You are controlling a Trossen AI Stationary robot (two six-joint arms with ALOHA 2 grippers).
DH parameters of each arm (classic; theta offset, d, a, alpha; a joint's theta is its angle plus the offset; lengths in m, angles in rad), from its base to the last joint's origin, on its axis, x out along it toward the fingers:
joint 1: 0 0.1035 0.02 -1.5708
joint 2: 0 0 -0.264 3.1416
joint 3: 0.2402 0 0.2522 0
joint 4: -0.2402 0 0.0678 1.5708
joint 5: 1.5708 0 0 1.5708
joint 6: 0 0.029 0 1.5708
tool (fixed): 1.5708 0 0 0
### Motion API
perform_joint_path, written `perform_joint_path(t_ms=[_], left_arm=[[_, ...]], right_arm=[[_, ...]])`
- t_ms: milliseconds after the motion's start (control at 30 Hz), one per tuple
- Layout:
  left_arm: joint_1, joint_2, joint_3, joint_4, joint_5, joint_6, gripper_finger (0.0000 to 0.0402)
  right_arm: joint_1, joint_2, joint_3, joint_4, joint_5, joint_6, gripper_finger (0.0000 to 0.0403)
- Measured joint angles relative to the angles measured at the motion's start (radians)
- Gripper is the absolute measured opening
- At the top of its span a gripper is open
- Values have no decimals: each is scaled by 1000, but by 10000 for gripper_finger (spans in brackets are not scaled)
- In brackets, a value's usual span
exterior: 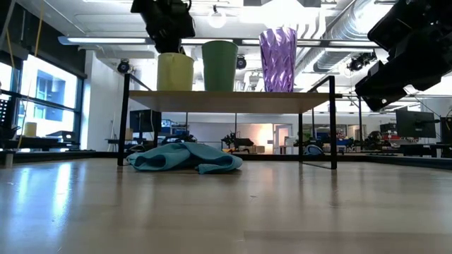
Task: Stack small to large cups/mugs on shelf
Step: Put the yellow cup on the shelf
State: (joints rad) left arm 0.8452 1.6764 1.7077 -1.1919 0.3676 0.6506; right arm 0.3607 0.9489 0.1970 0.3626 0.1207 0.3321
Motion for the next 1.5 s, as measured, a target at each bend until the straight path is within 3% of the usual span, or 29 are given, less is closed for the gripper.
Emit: perform_joint_path(t_ms=[1500], left_arm=[[1,37,1,-13,32,-30,0]], right_arm=[[0,0,0,0,0,3,83]])
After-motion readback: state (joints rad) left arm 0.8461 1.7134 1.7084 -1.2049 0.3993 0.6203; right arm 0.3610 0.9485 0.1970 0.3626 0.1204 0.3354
